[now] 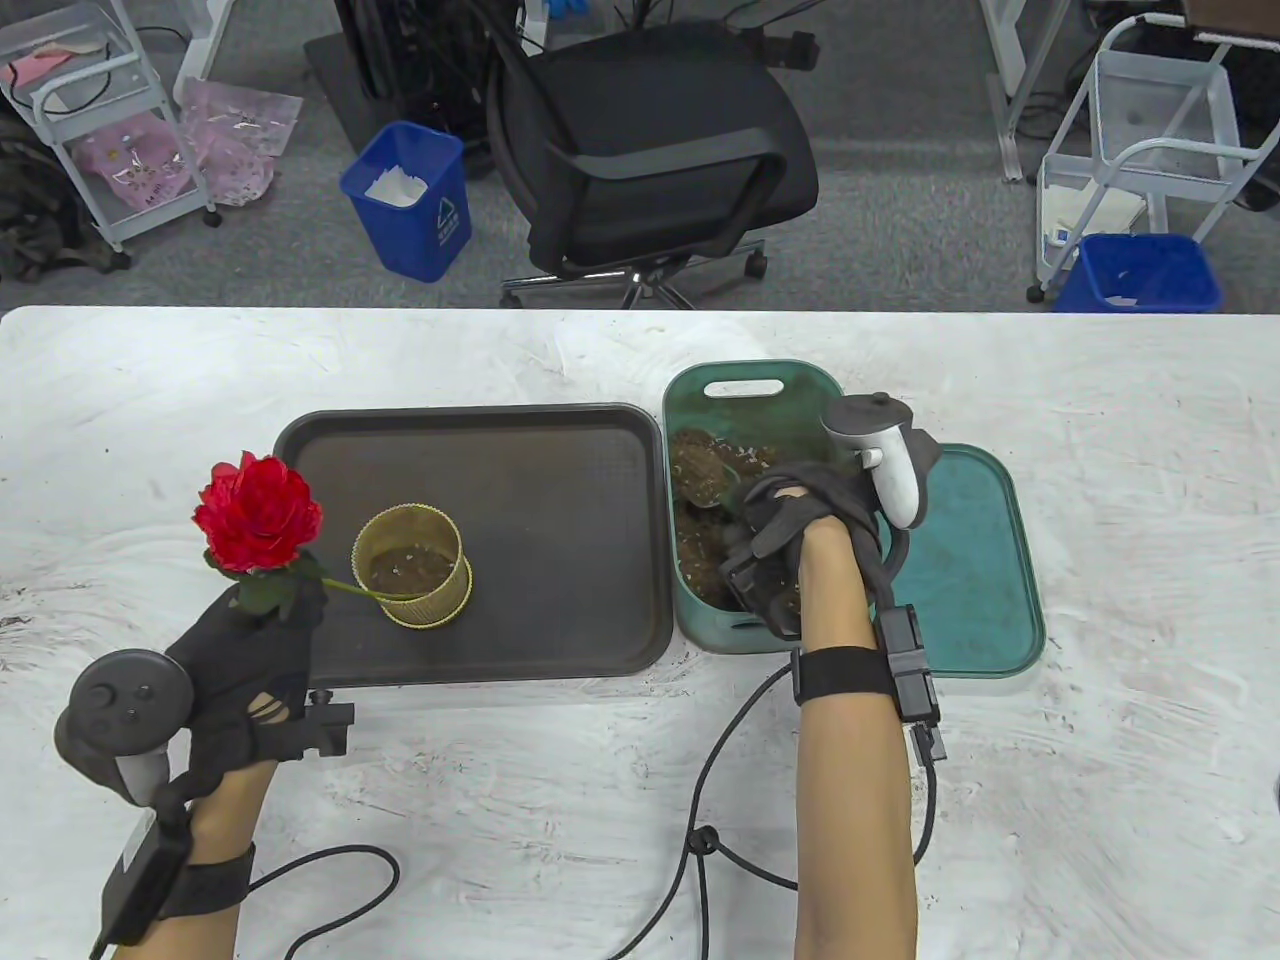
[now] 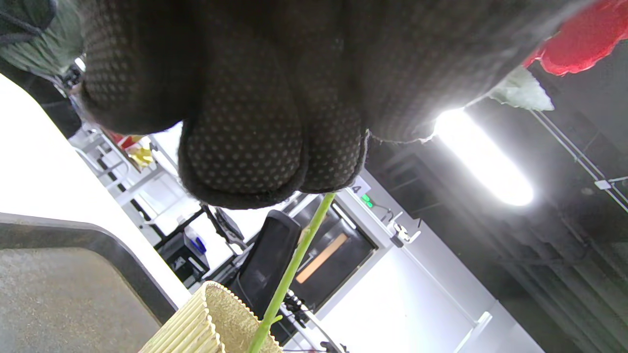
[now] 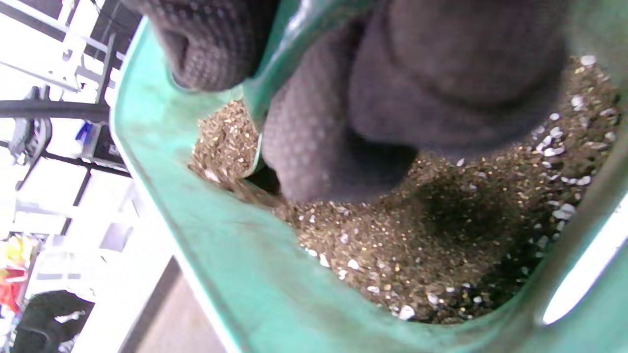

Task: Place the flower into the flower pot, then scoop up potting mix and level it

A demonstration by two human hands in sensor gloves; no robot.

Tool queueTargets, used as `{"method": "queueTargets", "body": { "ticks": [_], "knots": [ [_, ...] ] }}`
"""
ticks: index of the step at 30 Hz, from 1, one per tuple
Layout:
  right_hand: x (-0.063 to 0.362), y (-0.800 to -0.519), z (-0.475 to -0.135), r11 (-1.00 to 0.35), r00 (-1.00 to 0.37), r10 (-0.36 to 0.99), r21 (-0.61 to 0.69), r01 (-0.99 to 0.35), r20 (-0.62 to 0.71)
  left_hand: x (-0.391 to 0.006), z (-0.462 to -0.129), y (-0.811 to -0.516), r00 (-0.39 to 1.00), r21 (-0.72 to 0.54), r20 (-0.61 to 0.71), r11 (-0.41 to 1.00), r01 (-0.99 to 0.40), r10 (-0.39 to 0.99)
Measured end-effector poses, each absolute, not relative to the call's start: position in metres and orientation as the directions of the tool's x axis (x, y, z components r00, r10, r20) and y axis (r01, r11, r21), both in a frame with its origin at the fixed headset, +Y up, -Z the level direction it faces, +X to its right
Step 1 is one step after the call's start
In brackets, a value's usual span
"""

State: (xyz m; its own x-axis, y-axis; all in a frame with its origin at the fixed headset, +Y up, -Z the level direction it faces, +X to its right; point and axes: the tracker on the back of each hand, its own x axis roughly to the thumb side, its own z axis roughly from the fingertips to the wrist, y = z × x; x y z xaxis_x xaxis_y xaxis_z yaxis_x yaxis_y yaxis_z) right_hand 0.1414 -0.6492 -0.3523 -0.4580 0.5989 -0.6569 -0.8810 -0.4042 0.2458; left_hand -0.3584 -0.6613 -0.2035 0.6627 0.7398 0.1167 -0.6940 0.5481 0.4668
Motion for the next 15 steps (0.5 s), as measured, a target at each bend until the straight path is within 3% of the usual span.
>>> {"method": "queueTargets", "body": {
  "ticks": [8, 15],
  "knots": [
    [0.163, -0.624, -0.335, -0.361, -0.357, 0.677, 0.134, -0.923, -0.644, -0.359, -0.204, -0.662, 0.659, 0.468, 0.113, 0.545, -0.696, 0.744],
    [0.153, -0.598, -0.323, -0.372, -0.4, 0.713, 0.172, -0.912, -0.575, -0.358, -0.204, -0.662, 0.661, 0.465, 0.12, 0.546, -0.697, 0.741]
  ]
}}
